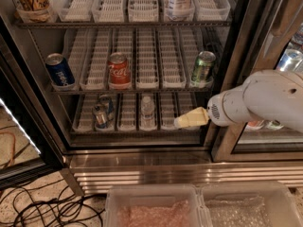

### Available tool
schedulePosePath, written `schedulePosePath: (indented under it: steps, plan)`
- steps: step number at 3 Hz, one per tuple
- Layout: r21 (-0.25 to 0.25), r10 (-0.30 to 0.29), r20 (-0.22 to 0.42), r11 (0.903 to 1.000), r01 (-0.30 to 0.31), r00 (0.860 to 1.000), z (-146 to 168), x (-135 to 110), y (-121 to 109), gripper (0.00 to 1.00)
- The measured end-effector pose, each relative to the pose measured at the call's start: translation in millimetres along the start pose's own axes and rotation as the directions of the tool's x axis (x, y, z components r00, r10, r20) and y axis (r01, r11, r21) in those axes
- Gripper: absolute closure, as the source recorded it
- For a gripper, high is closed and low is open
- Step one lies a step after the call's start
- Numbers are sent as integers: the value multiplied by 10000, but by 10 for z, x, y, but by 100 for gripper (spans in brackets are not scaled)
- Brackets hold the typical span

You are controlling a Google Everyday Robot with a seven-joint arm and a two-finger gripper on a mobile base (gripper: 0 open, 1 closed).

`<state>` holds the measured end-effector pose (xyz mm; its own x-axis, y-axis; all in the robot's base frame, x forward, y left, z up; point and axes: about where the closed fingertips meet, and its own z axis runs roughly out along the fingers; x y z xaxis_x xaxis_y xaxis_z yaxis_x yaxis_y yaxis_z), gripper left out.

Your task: Pick green can from middle shelf of fridge

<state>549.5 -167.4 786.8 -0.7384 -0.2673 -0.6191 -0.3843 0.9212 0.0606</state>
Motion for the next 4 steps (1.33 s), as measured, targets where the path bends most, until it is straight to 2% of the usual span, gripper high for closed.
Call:
schedulePosePath:
  steps: [1, 2, 3, 4]
  plan:
    - [45, 604, 586, 9981, -608, 9965, 129, -195, -51, 0]
    - [40, 673, 638, 9977, -677, 9957, 130, -210, -48, 0]
    - [-3, 625, 1072, 9980, -628, 9923, 163, -260, -1, 0]
    - [-126, 340, 2035, 9994, -321, 9785, 257, -430, 106, 0]
